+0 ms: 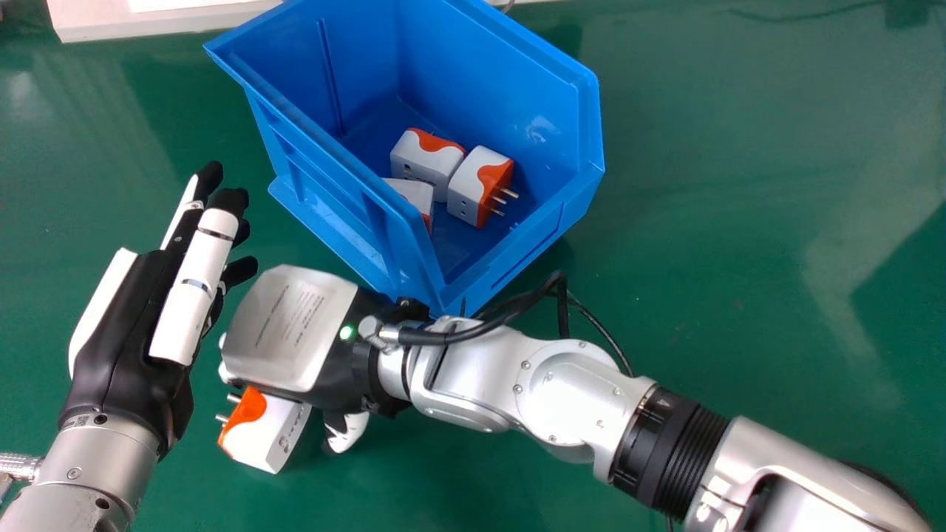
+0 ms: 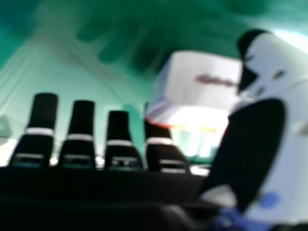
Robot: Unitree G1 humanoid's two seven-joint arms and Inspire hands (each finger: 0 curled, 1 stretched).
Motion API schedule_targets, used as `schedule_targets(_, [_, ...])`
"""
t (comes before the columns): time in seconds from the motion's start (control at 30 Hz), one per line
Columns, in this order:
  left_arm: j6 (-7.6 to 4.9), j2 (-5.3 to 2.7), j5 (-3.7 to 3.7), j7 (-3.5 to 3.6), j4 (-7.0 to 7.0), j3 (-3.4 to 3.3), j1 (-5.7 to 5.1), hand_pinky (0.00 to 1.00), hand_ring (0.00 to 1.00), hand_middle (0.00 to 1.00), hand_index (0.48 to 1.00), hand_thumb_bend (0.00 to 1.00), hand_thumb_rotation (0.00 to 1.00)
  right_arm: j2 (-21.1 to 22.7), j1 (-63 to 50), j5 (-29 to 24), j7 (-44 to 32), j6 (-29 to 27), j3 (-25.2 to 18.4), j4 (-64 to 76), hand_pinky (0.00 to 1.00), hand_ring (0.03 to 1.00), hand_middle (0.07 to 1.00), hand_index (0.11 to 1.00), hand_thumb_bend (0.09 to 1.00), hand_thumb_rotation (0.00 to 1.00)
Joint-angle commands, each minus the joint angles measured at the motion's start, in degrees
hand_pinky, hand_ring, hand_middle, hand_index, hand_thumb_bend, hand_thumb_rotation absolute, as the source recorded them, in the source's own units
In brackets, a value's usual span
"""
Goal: Pick all objects and put in blue box
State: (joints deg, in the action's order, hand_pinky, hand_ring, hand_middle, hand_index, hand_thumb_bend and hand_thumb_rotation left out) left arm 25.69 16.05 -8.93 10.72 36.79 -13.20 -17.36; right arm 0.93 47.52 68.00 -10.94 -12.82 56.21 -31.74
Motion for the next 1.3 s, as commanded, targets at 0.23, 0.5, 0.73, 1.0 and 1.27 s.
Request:
schedule_targets(0.23, [0.4, -0.6, -0.03, -0.53, 3.15, 0.44, -0.57, 0.93, 0.97, 0.98, 1.0, 0.38, 1.0, -0.3, 2.33, 1.26, 4.07, -0.96, 0.63, -0.76, 0.7, 0.819, 0.867, 0.771, 0.46, 0.19])
schedule_targets(0.5, [1.44, -0.76, -0.04, -0.68, 3.81, 0.53, -0.51, 0.93, 0.97, 0.98, 1.0, 0.38, 1.0, -0.54, 1.21, 1.15, 4.53, 0.04, 0.13, -0.29, 0.7, 0.816, 0.86, 0.763, 0.459, 0.19])
schedule_targets(0.73, [1.49, -0.76, 0.27, -0.92, 3.69, 0.77, -0.49, 0.93, 0.97, 0.98, 1.0, 0.38, 1.0, -0.85, 0.66, 1.21, 6.05, 1.04, 0.3, -1.18, 0.71, 0.814, 0.854, 0.759, 0.455, 0.21])
schedule_targets(1.0, [1.77, -0.72, 0.31, -1.09, 3.98, 0.86, -0.44, 0.93, 0.97, 0.98, 1.0, 0.38, 1.0, -1.4, 0.23, 1.5, 6.3, 2.58, 0.63, -1.46, 0.7, 0.807, 0.851, 0.757, 0.431, 0.25])
schedule_targets(1.27, [2.67, -0.89, 0.31, -1.45, 5.04, 1.06, -0.49, 0.93, 0.97, 0.98, 1.0, 0.37, 1.0, -1.69, -0.09, 1.0, 5.45, 3.31, 0.65, -0.86, 0.7, 0.801, 0.846, 0.757, 0.426, 0.25])
